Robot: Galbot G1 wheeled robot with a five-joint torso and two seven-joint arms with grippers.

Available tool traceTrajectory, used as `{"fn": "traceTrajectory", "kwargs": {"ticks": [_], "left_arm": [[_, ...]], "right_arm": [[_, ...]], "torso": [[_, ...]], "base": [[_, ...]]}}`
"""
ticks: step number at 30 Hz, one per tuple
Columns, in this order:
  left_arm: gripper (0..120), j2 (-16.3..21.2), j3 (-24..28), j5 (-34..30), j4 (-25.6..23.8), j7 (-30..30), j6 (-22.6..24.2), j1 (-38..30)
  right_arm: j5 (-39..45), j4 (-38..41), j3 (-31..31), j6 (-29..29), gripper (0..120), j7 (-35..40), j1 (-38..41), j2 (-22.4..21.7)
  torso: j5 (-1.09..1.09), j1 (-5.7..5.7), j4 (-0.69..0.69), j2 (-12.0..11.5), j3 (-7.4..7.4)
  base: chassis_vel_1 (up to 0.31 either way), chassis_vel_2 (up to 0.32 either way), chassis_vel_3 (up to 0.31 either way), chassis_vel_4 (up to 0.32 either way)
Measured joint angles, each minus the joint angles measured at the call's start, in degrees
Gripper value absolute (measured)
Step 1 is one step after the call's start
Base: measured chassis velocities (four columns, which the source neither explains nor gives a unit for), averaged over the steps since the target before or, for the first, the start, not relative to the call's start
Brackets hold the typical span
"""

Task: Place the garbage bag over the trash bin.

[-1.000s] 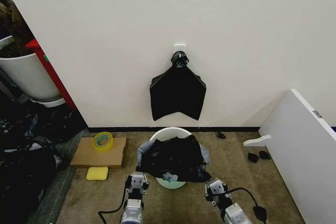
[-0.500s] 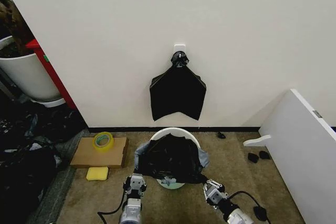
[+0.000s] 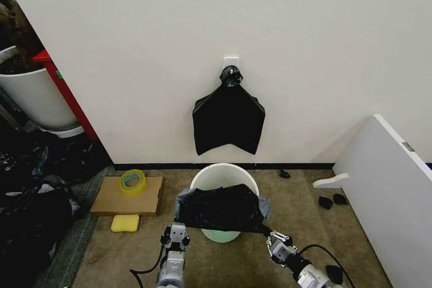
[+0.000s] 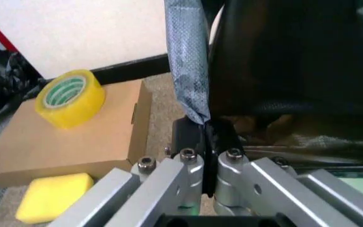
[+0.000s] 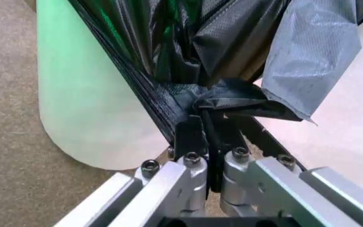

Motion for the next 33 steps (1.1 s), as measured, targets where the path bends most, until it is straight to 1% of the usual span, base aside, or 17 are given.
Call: {"fn": "traceTrajectory", "kwargs": {"ticks": [7, 9, 10, 11, 14, 15, 17, 18, 22, 23, 24, 26, 27, 29, 31, 32, 33], "left_arm": [[0, -0.02, -0.44, -2.72, -2.07, -0.76, -0.14, 0.82], [4, 0.37, -0.86, -3.53, -4.10, -0.88, -0.23, 1.76], [10, 0.60, -1.18, -3.63, -4.87, -0.92, -0.28, 2.25], [10, 0.60, -1.18, -3.63, -4.87, -0.92, -0.28, 2.25], [26, 1.05, -2.51, -4.29, -8.02, -0.95, 0.00, 4.38], [26, 1.05, -2.51, -4.29, -8.02, -0.95, 0.00, 4.38], [36, 1.51, -3.19, -4.61, -9.78, -1.01, 0.96, 5.87], [36, 1.51, -3.19, -4.61, -9.78, -1.01, 0.96, 5.87], [56, 2.53, -4.70, -5.01, -12.97, -1.24, 2.83, 9.22], [56, 2.53, -4.70, -5.01, -12.97, -1.24, 2.83, 9.22], [58, 2.66, -4.96, -5.06, -13.58, -1.18, 2.78, 9.77], [70, 3.05, -6.05, -4.41, -15.67, 1.01, -0.61, 11.66], [70, 3.05, -6.05, -4.41, -15.67, 1.01, -0.61, 11.66], [77, 3.18, -6.80, -1.86, -16.49, 3.01, -4.20, 12.74], [87, 3.21, -7.66, 3.42, -16.81, 4.34, -7.74, 13.70], [87, 3.21, -7.66, 3.42, -16.81, 4.34, -7.74, 13.70], [91, 3.21, -7.92, 5.70, -16.78, 4.48, -8.67, 13.88]], "right_arm": [[3.59, -0.57, 0.90, 6.11, 0, -4.42, -0.03, 0.20], [5.23, 0.70, 1.35, 8.05, 2, -6.25, -0.62, -0.19], [5.62, 1.19, 1.49, 8.53, 7, -6.63, -0.89, -0.43], [5.62, 1.19, 1.49, 8.53, 7, -6.63, -0.89, -0.43], [6.75, 2.45, 2.69, 11.79, 23, -9.18, -1.66, -1.41], [6.75, 2.45, 2.69, 11.79, 23, -9.18, -1.66, -1.41], [7.07, 2.67, 3.35, 13.42, 33, -10.80, -1.63, -1.79], [7.07, 2.67, 3.35, 13.42, 33, -10.80, -1.63, -1.79], [9.39, 3.19, 3.86, 15.80, 52, -15.07, -1.63, -3.67], [9.39, 3.19, 3.86, 15.80, 52, -15.07, -1.63, -3.67], [10.84, 3.30, 4.24, 16.47, 55, -17.52, -1.71, -3.98], [19.22, 3.45, 7.18, 19.51, 66, -31.98, -2.06, -4.37], [19.22, 3.45, 7.18, 19.51, 66, -31.98, -2.06, -4.37], [25.09, 3.62, 9.42, 20.64, 74, -41.49, -2.36, -4.17], [29.71, 4.48, 11.50, 20.90, 83, -47.74, -3.09, -3.96], [29.71, 4.48, 11.50, 20.90, 83, -47.74, -3.09, -3.96], [30.82, 4.92, 12.29, 20.90, 88, -49.02, -3.45, -3.83]], "torso": [[0.00, 0.00, 0.00, 0.00, 0.00], [0.00, 0.00, 0.00, 0.00, 0.00], [0.00, 0.00, 0.00, 0.00, 0.00], [0.00, 0.00, 0.00, 0.00, 0.00], [-0.01, 0.00, 0.00, 0.00, 0.00], [-0.01, 0.00, 0.00, 0.00, 0.00], [-0.01, 0.00, 0.00, 0.00, 0.00], [-0.01, 0.00, 0.00, 0.00, 0.00], [0.00, -0.01, 0.00, 0.00, 0.00], [0.00, -0.01, 0.00, 0.00, 0.00], [0.00, -0.01, 0.00, 0.00, 0.00], [0.00, -0.01, 0.00, 0.00, -0.01], [0.00, -0.01, 0.00, 0.00, -0.01], [0.00, -0.01, 0.00, 0.00, -0.01], [0.00, -0.01, 0.00, 0.00, -0.01], [0.00, -0.01, 0.00, 0.00, -0.01], [0.00, -0.01, 0.00, 0.00, -0.01]], "base": [[0.000, 0.000, 0.000, 0.000], [0.000, 0.000, 0.000, 0.000], [0.000, 0.000, 0.000, 0.000], [0.000, 0.000, 0.000, 0.000], [0.000, 0.000, 0.000, 0.000], [0.000, 0.000, 0.000, 0.000], [0.000, 0.000, 0.000, 0.000], [0.000, 0.000, 0.000, 0.000], [0.000, 0.000, 0.000, 0.000], [0.000, 0.000, 0.000, 0.000], [0.000, 0.000, 0.000, 0.000], [0.000, 0.000, 0.000, 0.000], [0.000, 0.000, 0.000, 0.000], [0.000, 0.000, 0.000, 0.000], [0.000, 0.000, 0.000, 0.000], [0.000, 0.000, 0.000, 0.000], [0.000, 0.000, 0.000, 0.000]]}}
